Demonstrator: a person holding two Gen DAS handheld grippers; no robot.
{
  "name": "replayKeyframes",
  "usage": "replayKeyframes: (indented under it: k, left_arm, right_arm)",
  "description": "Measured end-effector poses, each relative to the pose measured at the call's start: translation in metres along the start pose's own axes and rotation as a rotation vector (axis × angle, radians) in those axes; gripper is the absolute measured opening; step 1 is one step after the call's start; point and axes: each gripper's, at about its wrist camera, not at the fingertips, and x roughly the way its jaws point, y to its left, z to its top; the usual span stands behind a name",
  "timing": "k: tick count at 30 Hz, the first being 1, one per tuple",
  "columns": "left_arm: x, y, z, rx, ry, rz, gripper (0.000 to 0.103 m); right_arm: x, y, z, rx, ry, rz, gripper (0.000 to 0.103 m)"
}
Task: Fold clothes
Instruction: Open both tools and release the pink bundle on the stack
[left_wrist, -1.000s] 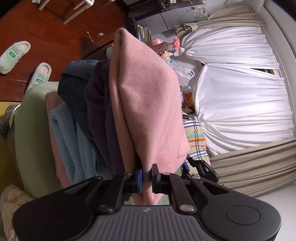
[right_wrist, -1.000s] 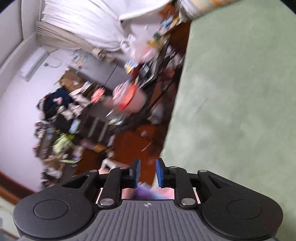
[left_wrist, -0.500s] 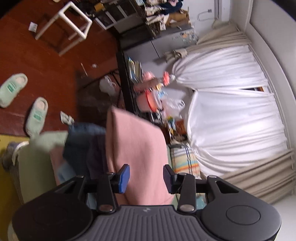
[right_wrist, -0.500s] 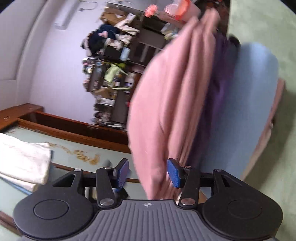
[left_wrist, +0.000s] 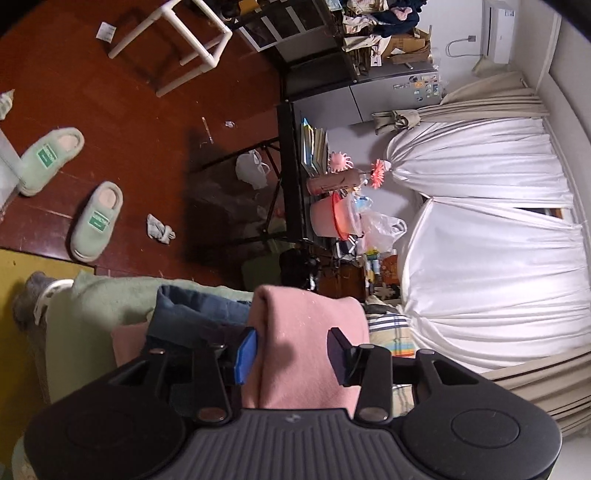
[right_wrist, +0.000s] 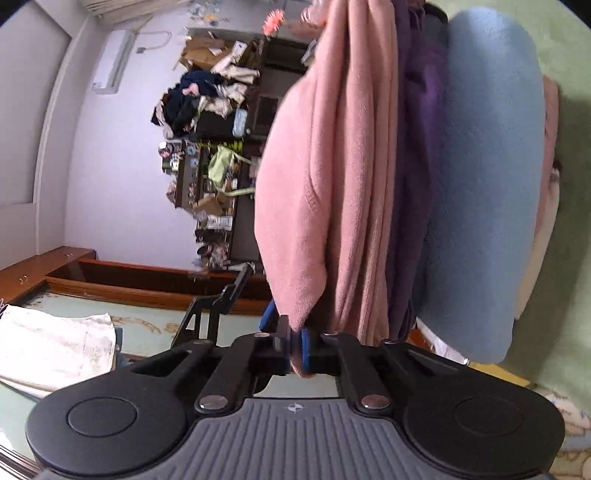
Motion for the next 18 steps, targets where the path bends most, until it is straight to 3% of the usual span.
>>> replayKeyframes:
  k: [7, 12, 15, 18]
  left_arm:
    - [0.004, 0.007, 0.007, -0.064, 0.015, 0.019, 0.005]
    - [-0.004, 0.013, 0.017, -0.117, 0.042, 0.003, 0.006]
    - [-0.013, 0.012, 0.022, -0.112, 0.036, 0.008, 0.006]
    - [-0.039, 0.009, 0.029, -0.092, -0.026, -0.003, 0.011]
  right_arm:
    - [-0.008, 0.007, -0.007, -0.036, -0.043, -0.033, 0.003]
    - [-0.004, -0.016, -0.018, -0.016, -0.003, -0.05, 0.004]
    - [-0.008, -0.02, -0.022, -0.033, -0.011, -0.041, 0.006]
    - [-0.015, -0.025, -0.024, -0.014, -0.015, -0.025, 0.008]
